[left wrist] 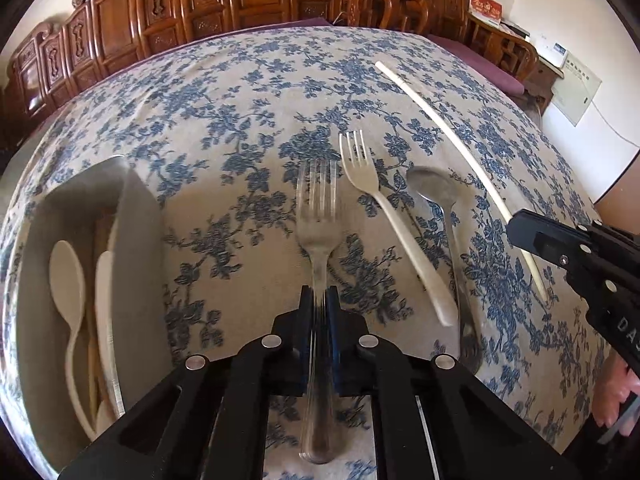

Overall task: Organize utensils
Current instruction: 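Grasp the silver fork from the pile with the left tool while the right tool holds the chopstick, then lower the silver fork into the tray and open the left tool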

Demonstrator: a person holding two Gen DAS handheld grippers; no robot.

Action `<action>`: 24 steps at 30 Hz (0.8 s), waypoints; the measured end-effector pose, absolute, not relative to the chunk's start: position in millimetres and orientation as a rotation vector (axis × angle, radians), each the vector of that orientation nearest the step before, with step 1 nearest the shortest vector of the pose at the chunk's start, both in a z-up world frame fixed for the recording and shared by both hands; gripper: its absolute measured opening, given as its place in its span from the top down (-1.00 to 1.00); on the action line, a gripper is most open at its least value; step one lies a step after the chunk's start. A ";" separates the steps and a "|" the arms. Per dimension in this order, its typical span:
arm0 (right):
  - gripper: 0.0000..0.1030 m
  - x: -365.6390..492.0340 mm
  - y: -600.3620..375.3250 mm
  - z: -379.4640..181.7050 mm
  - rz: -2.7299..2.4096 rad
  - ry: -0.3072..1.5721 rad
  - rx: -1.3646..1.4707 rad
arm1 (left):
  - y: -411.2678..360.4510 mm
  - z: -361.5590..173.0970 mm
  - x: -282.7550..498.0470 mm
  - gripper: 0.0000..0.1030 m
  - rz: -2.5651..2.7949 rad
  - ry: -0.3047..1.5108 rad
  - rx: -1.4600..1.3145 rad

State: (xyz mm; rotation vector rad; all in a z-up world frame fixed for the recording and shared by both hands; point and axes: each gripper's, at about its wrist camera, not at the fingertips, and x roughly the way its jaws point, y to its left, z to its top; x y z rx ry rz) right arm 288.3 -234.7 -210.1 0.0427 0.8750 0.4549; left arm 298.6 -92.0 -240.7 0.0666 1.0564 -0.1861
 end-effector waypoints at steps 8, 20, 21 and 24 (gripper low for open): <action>0.88 282.8 -226.9 -204.3 0.472 0.852 0.030 | -84.1 -221.8 283.7 0.88 -0.183 1.024 0.090; 0.88 271.6 -212.5 -191.6 0.520 0.824 0.043 | -57.7 -188.0 262.7 0.88 -0.145 0.976 0.064; 0.88 270.5 -210.6 -191.0 0.524 0.822 0.041 | -55.4 -185.1 260.1 0.88 -0.146 0.971 0.061; 0.88 267.0 -203.1 -188.1 0.542 0.818 0.037 | -47.2 -173.2 249.4 0.88 -0.141 0.948 0.055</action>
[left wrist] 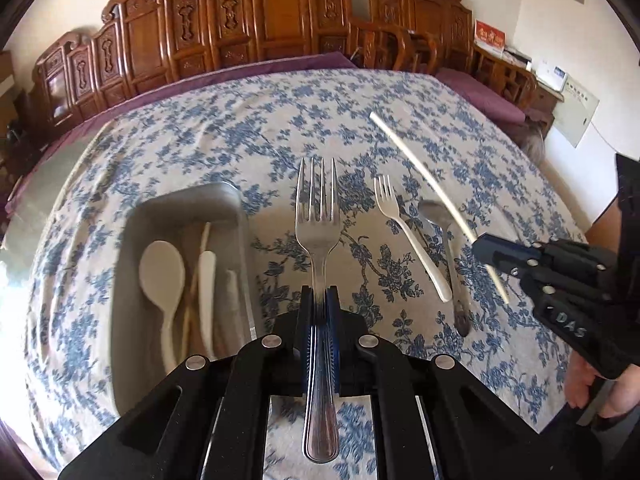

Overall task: Organize utensils
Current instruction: 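Lower the silver fork into the tray and open the left tool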

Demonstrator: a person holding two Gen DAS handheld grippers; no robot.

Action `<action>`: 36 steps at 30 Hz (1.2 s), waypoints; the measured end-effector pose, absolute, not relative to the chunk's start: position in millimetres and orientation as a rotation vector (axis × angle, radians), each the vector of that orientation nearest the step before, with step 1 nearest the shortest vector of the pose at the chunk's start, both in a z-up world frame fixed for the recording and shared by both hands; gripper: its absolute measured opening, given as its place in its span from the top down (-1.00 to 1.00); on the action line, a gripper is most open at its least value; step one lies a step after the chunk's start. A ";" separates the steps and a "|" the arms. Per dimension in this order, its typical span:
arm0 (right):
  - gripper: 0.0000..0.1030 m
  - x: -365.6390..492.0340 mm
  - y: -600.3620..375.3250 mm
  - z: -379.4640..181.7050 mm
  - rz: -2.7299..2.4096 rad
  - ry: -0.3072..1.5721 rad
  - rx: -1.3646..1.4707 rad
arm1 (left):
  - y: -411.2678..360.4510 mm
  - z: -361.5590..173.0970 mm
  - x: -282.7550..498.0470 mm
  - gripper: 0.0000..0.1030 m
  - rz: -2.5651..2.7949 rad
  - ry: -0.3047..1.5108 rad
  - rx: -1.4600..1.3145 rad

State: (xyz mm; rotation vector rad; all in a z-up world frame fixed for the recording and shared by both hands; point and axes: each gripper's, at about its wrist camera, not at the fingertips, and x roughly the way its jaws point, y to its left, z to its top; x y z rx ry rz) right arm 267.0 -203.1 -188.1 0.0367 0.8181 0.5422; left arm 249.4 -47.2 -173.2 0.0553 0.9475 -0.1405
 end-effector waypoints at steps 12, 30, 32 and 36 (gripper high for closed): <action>0.88 254.7 -175.6 -183.5 0.609 0.807 0.002 | 6.2 -148.3 249.2 0.88 -0.063 0.894 0.036; 0.88 261.1 -178.4 -193.0 0.599 0.833 0.002 | 47.5 -204.7 279.6 0.88 0.036 0.986 0.038; 0.88 261.6 -178.5 -193.7 0.598 0.834 0.000 | 46.2 -209.3 280.6 0.88 0.036 0.995 0.042; 0.88 261.5 -178.4 -193.7 0.599 0.833 0.000 | 44.4 -216.4 282.4 0.88 0.034 1.007 0.045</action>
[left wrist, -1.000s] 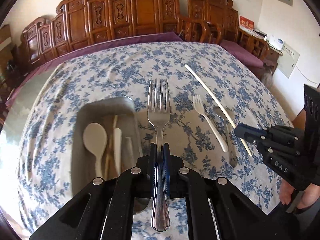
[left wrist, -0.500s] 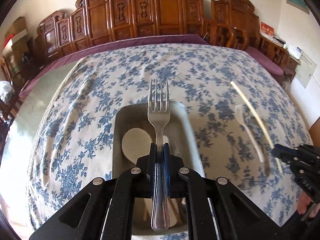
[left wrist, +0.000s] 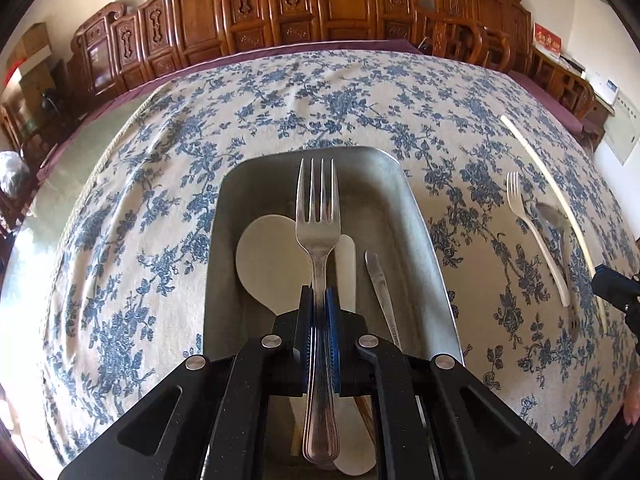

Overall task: Organize utensils
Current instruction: 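Lower the silver fork into the tray and open the left tool, then lower the chopstick into the tray and open the right tool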

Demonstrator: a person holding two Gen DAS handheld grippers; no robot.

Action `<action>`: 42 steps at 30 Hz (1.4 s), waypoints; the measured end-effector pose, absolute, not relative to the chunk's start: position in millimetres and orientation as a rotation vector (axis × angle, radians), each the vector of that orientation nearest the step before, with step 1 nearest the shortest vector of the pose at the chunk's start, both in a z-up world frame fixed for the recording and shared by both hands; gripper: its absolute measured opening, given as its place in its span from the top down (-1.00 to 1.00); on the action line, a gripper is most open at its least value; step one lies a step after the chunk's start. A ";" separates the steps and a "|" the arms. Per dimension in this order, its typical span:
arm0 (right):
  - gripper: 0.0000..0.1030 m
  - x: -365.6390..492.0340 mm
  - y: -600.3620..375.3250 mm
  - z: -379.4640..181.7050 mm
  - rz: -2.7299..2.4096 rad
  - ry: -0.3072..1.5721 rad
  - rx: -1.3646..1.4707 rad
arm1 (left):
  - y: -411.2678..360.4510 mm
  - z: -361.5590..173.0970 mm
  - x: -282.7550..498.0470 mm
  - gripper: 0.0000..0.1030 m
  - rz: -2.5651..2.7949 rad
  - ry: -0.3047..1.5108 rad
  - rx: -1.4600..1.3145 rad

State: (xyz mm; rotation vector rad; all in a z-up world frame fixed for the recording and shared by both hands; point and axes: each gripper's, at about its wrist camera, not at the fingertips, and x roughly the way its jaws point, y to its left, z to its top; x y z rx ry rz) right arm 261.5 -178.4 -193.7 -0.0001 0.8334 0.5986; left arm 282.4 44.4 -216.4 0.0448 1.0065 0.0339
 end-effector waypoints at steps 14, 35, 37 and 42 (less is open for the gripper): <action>0.88 258.8 -173.2 -188.2 0.627 0.827 0.019 | 39.1 -222.9 282.3 0.86 0.033 1.021 0.070; 0.88 239.6 -110.2 -169.1 0.693 0.878 -0.014 | 86.2 -174.9 222.7 0.11 0.044 0.826 -0.020; 0.88 241.7 -101.1 -168.5 0.701 0.895 -0.001 | 93.0 -172.4 220.1 0.11 0.031 0.828 -0.039; 0.88 248.1 -79.5 -168.2 0.712 0.922 0.032 | 101.3 -161.4 210.9 0.11 0.015 0.803 -0.024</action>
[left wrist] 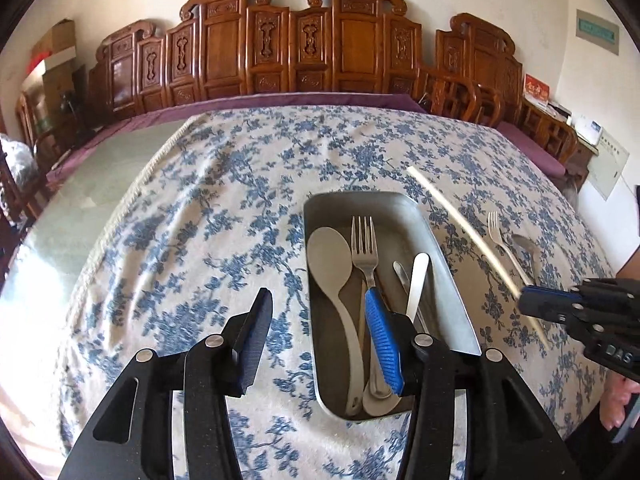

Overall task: Organize utensils
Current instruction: 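Lower the chopstick into the tray and open the right tool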

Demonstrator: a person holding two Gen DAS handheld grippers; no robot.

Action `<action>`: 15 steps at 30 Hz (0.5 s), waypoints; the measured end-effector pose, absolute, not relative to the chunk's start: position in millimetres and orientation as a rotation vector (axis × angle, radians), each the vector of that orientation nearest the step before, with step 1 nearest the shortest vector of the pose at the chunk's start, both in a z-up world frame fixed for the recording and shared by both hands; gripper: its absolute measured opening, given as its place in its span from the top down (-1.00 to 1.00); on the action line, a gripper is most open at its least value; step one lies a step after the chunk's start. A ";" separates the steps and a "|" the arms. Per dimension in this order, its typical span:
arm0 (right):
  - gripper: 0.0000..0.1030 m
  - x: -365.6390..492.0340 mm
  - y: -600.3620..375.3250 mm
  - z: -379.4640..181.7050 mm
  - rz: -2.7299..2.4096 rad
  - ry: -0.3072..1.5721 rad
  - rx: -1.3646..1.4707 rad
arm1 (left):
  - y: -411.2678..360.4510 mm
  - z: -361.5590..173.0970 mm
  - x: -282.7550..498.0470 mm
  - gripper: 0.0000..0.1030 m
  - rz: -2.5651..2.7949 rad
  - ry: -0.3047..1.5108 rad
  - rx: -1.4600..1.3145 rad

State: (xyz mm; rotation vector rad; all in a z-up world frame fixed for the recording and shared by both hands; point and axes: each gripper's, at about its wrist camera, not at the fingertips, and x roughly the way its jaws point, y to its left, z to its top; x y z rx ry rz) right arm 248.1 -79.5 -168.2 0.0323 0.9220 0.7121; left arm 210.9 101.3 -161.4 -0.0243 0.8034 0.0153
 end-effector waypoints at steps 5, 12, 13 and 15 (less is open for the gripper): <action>0.88 256.2 -55.2 -174.1 0.719 0.948 0.048 | 113.0 -146.9 201.1 0.11 0.012 0.779 -0.055; 0.88 265.6 -21.6 -189.0 0.700 1.001 0.055 | 130.0 -142.0 195.9 0.11 0.038 0.773 -0.084; 0.88 266.2 -17.8 -191.6 0.695 1.008 0.055 | 130.5 -141.7 196.0 0.11 0.041 0.773 -0.084; 0.88 267.7 -13.1 -196.3 0.681 1.015 0.048 | 131.1 -142.1 196.6 0.11 0.043 0.773 -0.083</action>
